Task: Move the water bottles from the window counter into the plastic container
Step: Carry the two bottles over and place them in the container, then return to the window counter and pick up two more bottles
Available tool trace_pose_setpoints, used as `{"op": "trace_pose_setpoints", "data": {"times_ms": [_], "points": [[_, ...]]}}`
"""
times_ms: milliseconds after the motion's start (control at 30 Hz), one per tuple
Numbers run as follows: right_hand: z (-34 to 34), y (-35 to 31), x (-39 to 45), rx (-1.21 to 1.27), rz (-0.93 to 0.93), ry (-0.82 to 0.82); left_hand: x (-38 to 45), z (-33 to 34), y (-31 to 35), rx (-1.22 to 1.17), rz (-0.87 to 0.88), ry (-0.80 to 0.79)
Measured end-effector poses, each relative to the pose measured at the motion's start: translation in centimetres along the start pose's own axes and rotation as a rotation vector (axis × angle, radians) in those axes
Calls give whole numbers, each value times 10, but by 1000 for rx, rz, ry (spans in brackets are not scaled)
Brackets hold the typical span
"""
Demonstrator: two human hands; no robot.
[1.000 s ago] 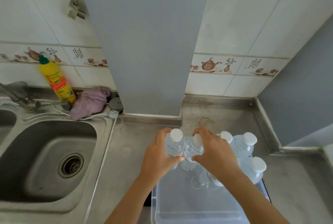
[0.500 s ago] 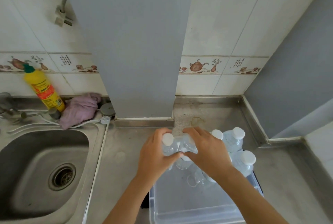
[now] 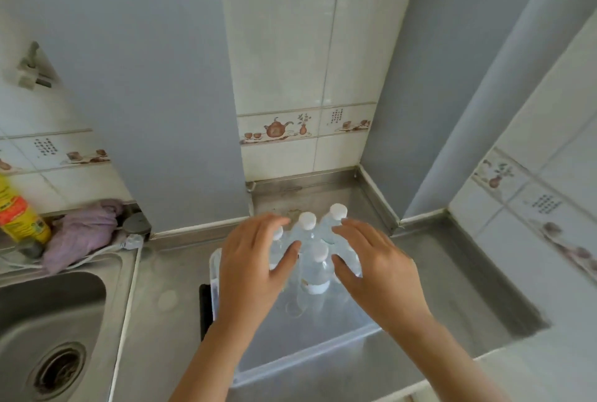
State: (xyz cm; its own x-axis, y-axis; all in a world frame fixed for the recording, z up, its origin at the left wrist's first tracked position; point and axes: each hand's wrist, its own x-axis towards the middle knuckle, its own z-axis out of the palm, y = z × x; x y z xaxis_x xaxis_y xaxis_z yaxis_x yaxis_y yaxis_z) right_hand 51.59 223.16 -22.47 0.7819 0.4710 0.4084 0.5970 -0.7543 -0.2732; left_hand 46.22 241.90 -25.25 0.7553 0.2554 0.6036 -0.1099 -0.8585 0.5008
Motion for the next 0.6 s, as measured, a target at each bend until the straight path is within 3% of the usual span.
{"op": "trace_pose_setpoints", "data": {"times_ms": [200, 600], "points": [[-64, 42, -89, -99, 193, 152, -23, 28, 86, 29, 230, -40], [-174, 114, -327, -284, 612, 301, -139, 86, 282, -130, 561, -362]]}}
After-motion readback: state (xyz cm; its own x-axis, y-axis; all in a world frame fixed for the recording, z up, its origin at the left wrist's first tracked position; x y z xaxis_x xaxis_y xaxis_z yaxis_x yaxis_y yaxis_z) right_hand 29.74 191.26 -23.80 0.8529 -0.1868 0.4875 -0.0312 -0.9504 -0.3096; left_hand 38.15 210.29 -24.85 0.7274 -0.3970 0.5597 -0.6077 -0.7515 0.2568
